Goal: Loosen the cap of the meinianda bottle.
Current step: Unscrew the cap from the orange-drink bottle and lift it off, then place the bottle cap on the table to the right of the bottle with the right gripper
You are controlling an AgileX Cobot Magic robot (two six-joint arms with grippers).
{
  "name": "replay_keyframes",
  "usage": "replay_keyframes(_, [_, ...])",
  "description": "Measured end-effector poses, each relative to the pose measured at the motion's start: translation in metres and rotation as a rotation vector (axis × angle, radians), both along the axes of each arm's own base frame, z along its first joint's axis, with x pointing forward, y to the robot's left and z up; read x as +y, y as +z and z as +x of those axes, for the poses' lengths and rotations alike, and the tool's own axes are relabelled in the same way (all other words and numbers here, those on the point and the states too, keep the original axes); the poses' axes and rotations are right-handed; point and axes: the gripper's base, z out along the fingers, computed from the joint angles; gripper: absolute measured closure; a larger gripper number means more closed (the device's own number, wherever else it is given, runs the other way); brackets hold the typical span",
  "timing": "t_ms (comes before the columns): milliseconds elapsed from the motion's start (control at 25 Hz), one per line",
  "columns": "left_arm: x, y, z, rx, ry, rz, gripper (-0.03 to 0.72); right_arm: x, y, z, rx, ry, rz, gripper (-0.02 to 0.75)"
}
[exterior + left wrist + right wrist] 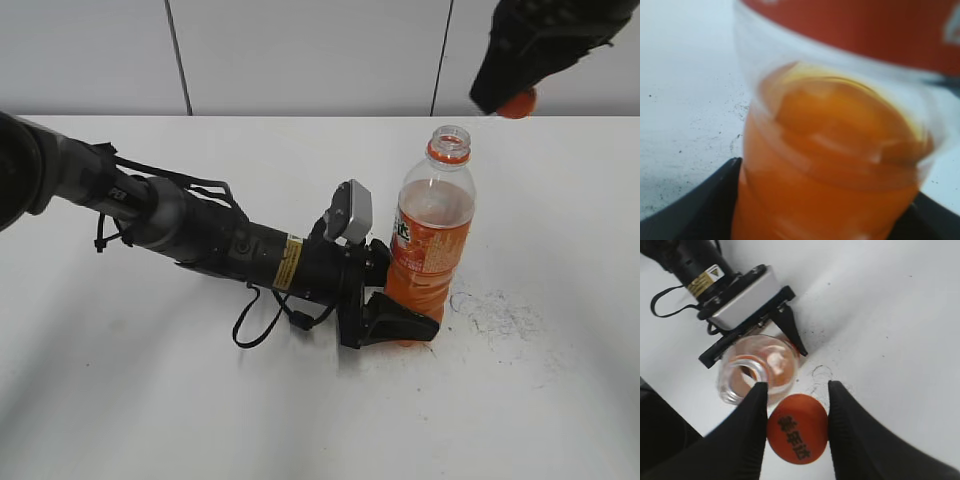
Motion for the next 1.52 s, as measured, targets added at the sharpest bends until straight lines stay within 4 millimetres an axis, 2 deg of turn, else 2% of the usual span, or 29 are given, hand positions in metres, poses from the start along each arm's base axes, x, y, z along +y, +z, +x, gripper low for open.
replay_keyframes(240, [0.000,0.000,0.000,0.000,0.001,0.001,0.123,-0.045,0.014,0.006,-0.019,-0.199,0.027,0.465])
replay_keyframes(400, [0.000,0.000,0.000,0.000,-0.001,0.000,0.123,-0.070,0.003,0.009,0.028,-0.314,0.028,0.465])
replay_keyframes(520, [0.000,0.000,0.000,0.000,-0.001,0.000,0.123,-0.084,-0.025,0.000,0.119,-0.378,0.007,0.465])
replay_keyframes(680, [0.000,0.000,0.000,-0.001,-0.002,0.001,0.123,-0.098,-0.070,-0.007,0.158,-0.470,0.003,0.465])
replay_keyframes(920, [0.000,0.000,0.000,-0.001,-0.002,0.000,0.123,-0.104,-0.147,-0.024,0.118,-0.594,0.025,0.466])
replay_keyframes(1120, [0.000,0.000,0.000,-0.001,-0.002,0.000,0.123,-0.105,-0.197,-0.028,0.133,-0.721,0.065,0.466])
replay_keyframes(1360, [0.000,0.000,0.000,-0.001,-0.002,0.000,0.123,-0.104,-0.234,-0.021,0.188,-0.764,0.067,0.467])
replay_keyframes(1520, [0.000,0.000,0.000,-0.001,-0.002,0.001,0.123,-0.104,-0.242,-0.021,0.205,-0.766,0.066,0.467])
